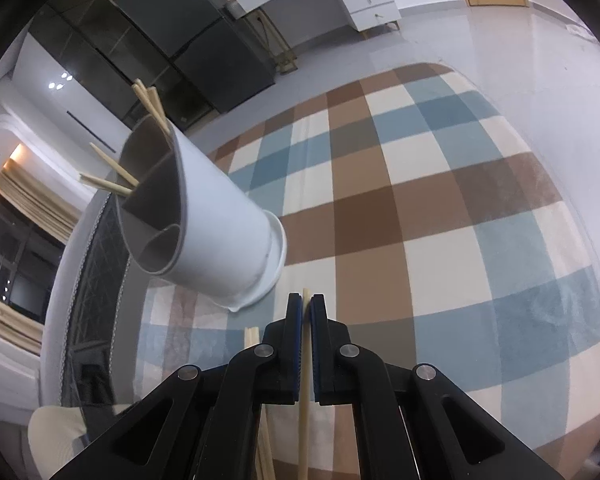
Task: Organize utensils
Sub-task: 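Close the right gripper on one bamboo stick beside the holder, then close the left gripper on another bamboo stick on the rug, then lift both held sticks up over the utensil holder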
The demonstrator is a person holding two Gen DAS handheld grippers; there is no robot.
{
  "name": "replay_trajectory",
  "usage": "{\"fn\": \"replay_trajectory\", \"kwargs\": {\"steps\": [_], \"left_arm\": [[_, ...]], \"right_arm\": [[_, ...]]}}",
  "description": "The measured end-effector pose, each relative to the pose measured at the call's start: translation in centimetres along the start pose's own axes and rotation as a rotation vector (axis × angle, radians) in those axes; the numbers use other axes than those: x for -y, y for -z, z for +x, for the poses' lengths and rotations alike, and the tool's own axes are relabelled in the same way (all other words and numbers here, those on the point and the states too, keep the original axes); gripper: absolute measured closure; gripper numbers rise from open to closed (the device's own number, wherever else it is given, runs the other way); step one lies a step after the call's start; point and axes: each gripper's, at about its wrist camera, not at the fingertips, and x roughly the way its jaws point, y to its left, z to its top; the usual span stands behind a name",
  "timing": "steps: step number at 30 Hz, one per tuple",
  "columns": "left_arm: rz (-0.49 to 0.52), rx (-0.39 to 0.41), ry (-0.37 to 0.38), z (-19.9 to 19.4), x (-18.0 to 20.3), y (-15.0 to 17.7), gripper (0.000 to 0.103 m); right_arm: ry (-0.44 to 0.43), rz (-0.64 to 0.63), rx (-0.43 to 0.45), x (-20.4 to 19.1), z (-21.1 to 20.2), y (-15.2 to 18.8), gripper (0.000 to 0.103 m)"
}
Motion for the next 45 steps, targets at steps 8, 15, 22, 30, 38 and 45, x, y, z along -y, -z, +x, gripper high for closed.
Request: {"fn": "replay_trajectory", "kwargs": {"steps": [8, 15, 22, 30, 38, 45], "left_arm": [[0.011, -0.020, -0.088, 0.5, 0.5, 0.2, 0.019], [0.006, -0.035, -0.100, 0.4, 0.1, -0.2, 0.019], [-0.053, -0.015, -0.062, 0.6, -1.2, -1.8, 0.019], [0.048, 0.020, -0.081, 0.9, 1.2, -2.6, 0.050], [0.082, 0.028, 0.011, 0.7, 2.6, -3.1, 0.102], [0.066, 0.228, 0.130, -5.0, 1.6, -2.7, 0.103]], "right_arm": [[0.014, -0.011, 0.029, 0.3, -1.1, 0.2, 0.100], [0.011, -0.008, 0.039, 0.1, -1.4, 0.0, 0.100], [0.010, -0.021, 0.040, -0.2, -1.2, 0.0, 0.100], [0.014, -0.027, 0.038, -0.5, -0.8, -0.1, 0.100], [0.035, -0.042, 0.027, -0.7, 0.2, -0.3, 0.100], [0.044, -0.105, 0.077, -2.0, -1.4, 0.7, 0.100]]}}
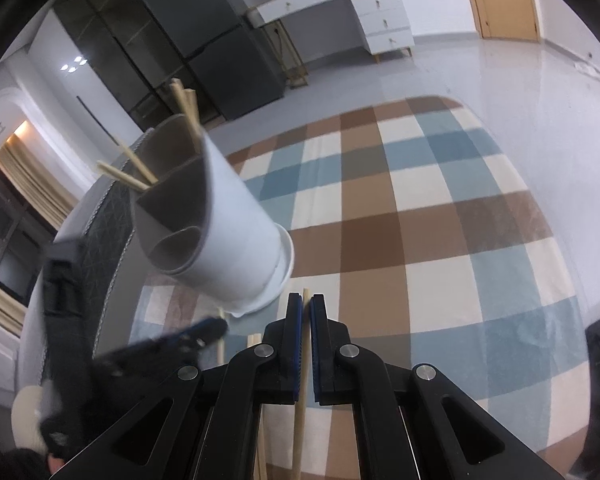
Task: Organize utensils
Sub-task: 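Lift both held sticks up over the utensil holder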
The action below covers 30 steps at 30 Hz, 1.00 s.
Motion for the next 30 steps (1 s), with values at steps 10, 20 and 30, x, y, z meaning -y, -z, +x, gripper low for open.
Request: {"fn": "replay_trajectory", "kwargs": {"steps": [10, 20, 30], "left_arm": [[0.082, 0.213, 0.022, -7.9, 1.3, 2.0, 0.103], [0.120, 0.174, -0.026, -8.3, 1.1, 1.4, 0.103], [0.124, 0.180, -0.048, -9.4, 0.6, 1.3, 0.103]], "right_arm": [[-0.012, -0.105, 0.117, -3.6, -5.1, 2.4, 0.100], [-0.005, -0.136, 0.199, -4.7, -8.0, 3.6, 0.100], [-0.018, -0.126, 0.233, -4.6, -8.8, 3.7, 0.100]]}}
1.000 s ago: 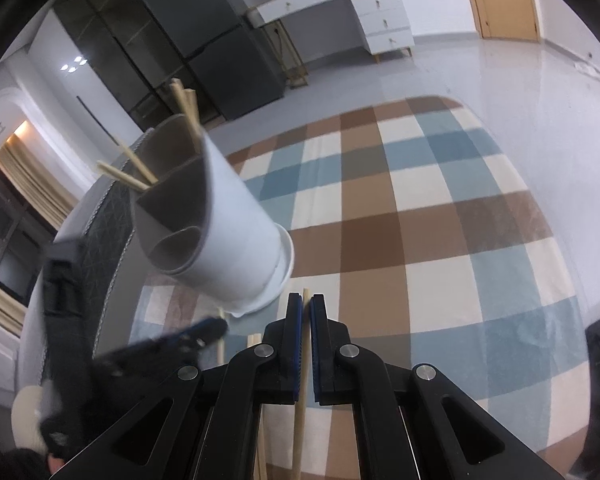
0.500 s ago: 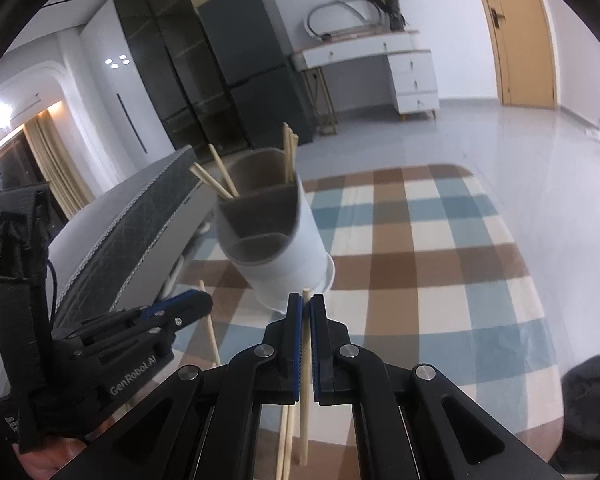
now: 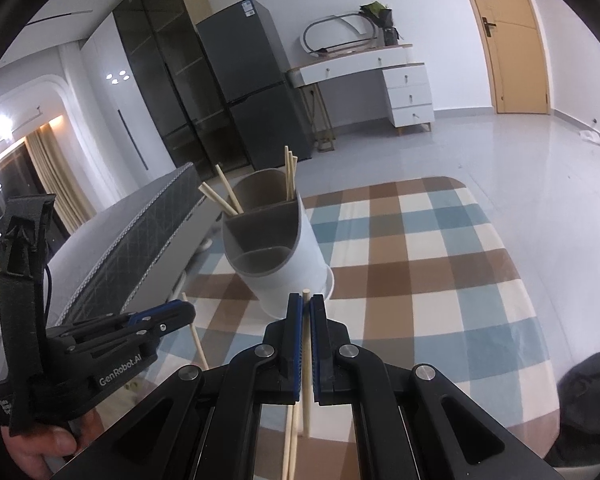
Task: Organize utensils
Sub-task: 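Lift both held sticks up over the utensil holder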
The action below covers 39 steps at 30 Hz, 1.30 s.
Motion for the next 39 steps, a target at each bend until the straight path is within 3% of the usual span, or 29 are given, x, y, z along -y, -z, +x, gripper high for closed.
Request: {"fn": "replay_trajectory", "kwargs": {"steps": [21, 32, 39], "left_arm": [[0.023, 0.072, 0.044, -3.6, 0.1, -4.5, 0.103], [-0.006, 0.178, 0.114, -8.2, -0.7, -11.6, 0.103], [-0.020, 0.242, 0.121, -8.9, -1.9, -15.6, 0.103]], "right_arm": [[-0.025, -0.003, 0.095, -0.7, -1.2, -2.6, 0.100], [-0.051, -0.071, 0.206, -3.0, -2.8, -10.1, 0.100], [-0.073, -0.112, 0.268, -4.7, -2.6, -15.4, 0.100]]}}
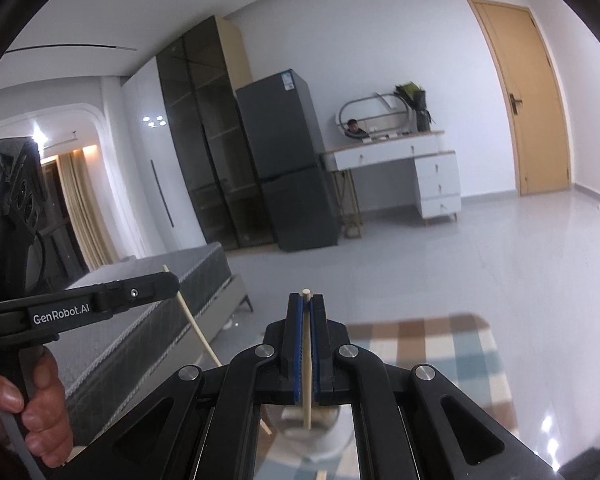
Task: Organize utensils
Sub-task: 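Lift both held sticks up over the utensil holder, then open both grippers to drop the sticks into the holder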
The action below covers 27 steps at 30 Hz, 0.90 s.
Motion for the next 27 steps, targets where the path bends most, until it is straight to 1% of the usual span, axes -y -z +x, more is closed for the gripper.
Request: {"fn": "replay_trajectory", "kwargs": {"steps": [5, 9, 11, 17, 23, 27], "left_arm": [[-0.020, 0.037, -0.007, 1.7, -1.3, -2.0, 0.103], [-0.034, 0.043, -0.015, 3.5, -2.1, -2.5, 0.103], [-0.037, 0.041, -0.021, 4.4, -2.6, -2.5, 0.103], [-0.045, 0.001, -0.033, 7.5, -3.7, -1.5, 0.103], [-0.084, -0.062, -0.020, 10.2, -5.0, 0.2, 0.103], [-0.090, -0.084, -0.023, 10.8, -5.0, 0.5, 0.103]], "right_arm": [[-0.019, -0.021, 0.021, 0.0, 2.7, -2.4, 0.100], [-0.023, -0.015, 0.016, 0.3, 5.2, -2.8, 0.100], [-0.026, -0.011, 0.004, 0.5, 6.4, -2.6, 0.100], [-0.029, -0.013, -0.033, 1.0, 9.1, -1.4, 0.100], [-0.036, -0.015, -0.069, 1.5, 10.8, 0.4, 0.100], [-0.037, -0.017, -0.094, 1.7, 11.5, 1.3, 0.100]]}}
